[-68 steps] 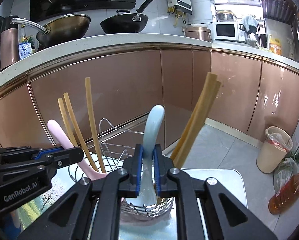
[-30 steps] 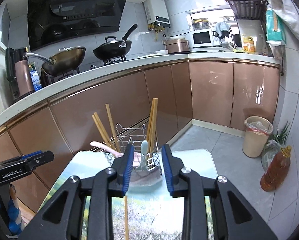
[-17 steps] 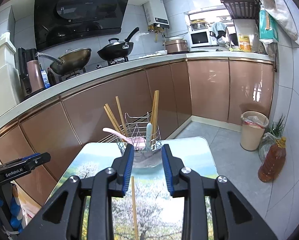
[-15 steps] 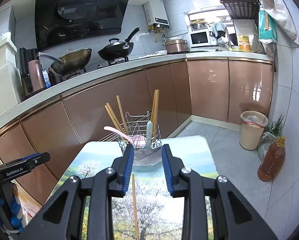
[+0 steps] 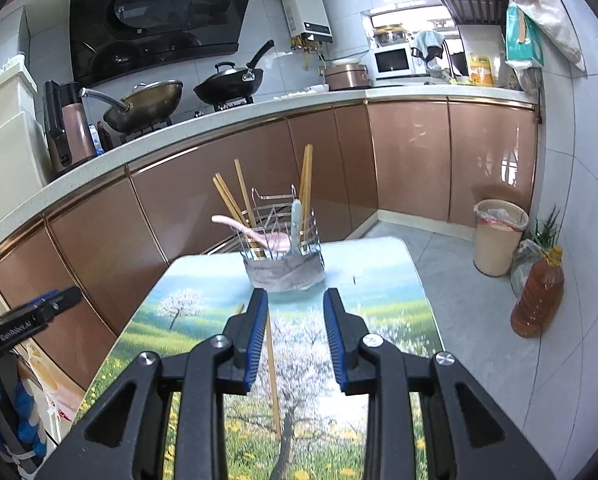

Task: Organize utensils
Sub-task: 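Move both open tools back down toward the last two chopsticks on the table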

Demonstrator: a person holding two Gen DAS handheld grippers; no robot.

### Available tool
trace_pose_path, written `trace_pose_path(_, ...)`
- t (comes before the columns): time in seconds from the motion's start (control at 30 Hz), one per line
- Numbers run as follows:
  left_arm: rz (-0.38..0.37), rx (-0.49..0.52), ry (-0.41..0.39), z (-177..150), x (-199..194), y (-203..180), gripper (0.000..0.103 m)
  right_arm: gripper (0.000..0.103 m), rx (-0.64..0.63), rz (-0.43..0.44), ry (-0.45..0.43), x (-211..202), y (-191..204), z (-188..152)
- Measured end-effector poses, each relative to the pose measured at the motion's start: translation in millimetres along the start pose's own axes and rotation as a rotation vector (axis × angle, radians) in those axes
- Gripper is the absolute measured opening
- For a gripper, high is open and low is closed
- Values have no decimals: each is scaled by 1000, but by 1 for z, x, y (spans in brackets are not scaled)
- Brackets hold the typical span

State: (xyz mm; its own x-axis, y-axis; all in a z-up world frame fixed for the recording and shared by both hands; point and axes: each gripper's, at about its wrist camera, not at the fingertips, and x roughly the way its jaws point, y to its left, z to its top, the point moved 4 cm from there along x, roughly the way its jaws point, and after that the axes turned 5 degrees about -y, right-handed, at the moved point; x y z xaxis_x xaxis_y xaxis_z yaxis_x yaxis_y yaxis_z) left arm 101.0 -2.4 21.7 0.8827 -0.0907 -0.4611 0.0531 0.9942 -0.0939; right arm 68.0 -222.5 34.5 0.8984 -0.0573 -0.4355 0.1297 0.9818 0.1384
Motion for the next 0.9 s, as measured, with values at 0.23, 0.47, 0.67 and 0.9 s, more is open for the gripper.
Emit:
trace_pose_path(0.23, 49, 36, -53, -7, -12, 0, 75, 35, 6, -22, 11, -7, -3, -20)
trace_pose_path(0.47, 66, 51, -55, -15, -10, 0, 75, 35, -19, -39, 25, -7, 0, -30)
trace_pose_path(0.67, 78, 51, -43, -21, -3, 2, 75, 35, -22, -47, 60, 2, -1, -39)
trace_pose_path(0.9, 77, 74, 22, -31, 24, 5, 75, 35, -33, -36, 126, 25, 0, -47)
